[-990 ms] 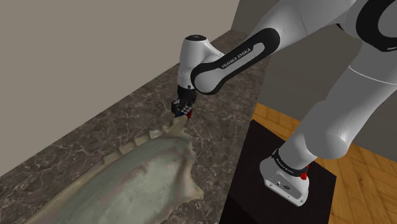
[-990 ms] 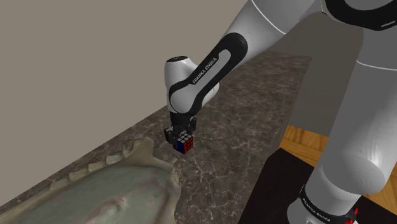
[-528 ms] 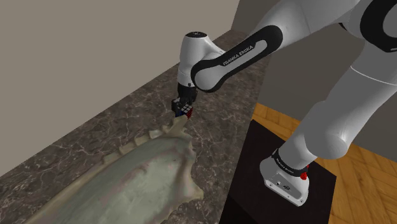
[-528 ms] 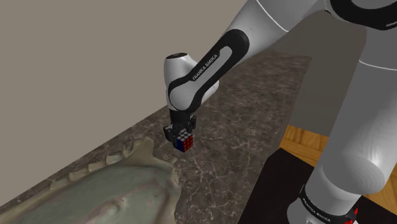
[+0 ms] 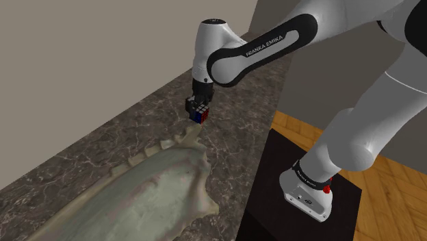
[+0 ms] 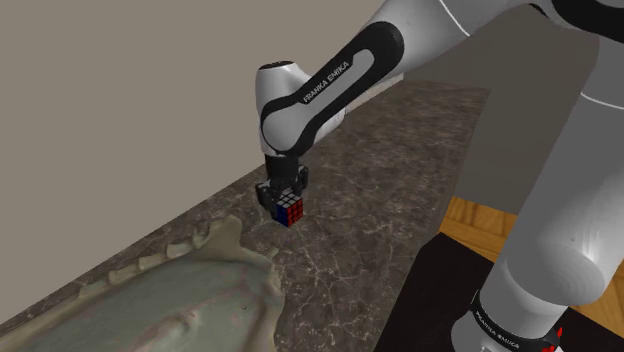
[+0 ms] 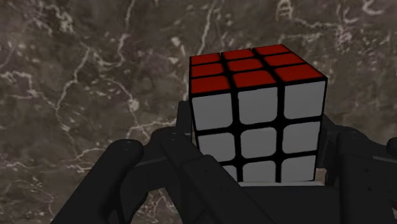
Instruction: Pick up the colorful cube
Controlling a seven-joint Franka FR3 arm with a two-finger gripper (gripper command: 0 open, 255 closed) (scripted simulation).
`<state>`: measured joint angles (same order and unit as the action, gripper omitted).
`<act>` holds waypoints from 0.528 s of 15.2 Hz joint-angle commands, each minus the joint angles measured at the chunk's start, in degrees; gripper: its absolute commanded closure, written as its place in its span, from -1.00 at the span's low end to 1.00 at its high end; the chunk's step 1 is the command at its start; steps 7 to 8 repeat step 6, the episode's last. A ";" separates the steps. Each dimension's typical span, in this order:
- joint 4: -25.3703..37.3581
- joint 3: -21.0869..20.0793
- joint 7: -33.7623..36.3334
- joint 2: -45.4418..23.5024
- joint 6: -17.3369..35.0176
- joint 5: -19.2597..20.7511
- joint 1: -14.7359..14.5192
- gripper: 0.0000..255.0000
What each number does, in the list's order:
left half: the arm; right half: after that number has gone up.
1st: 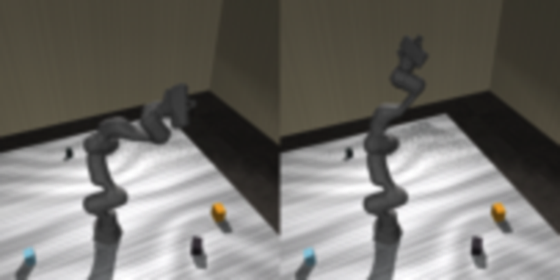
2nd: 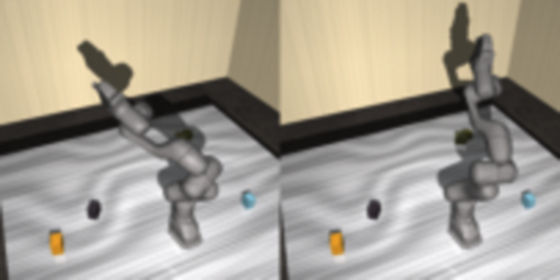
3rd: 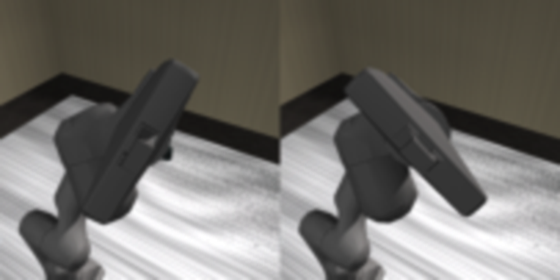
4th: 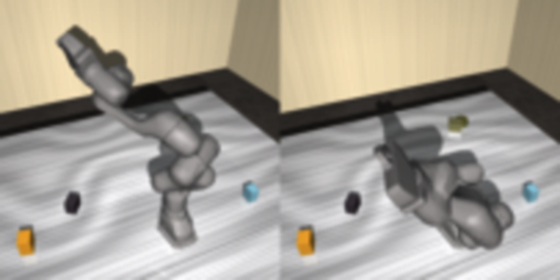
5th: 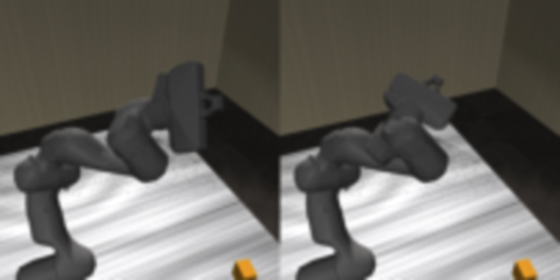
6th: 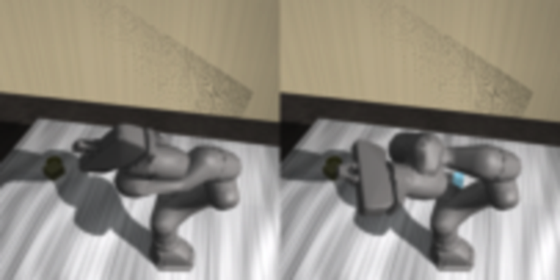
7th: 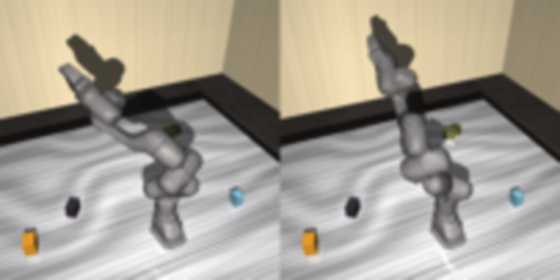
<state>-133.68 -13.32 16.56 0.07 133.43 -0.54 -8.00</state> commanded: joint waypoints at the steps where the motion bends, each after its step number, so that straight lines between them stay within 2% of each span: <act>1: 0.36 0.00 -0.24 1.22 -1.57 -0.38 0.00 1.00; 4: 1.32 0.04 -0.52 2.65 -3.92 -0.77 0.00 1.00; 8: 1.36 0.05 -0.53 2.72 -4.04 -0.79 0.00 1.00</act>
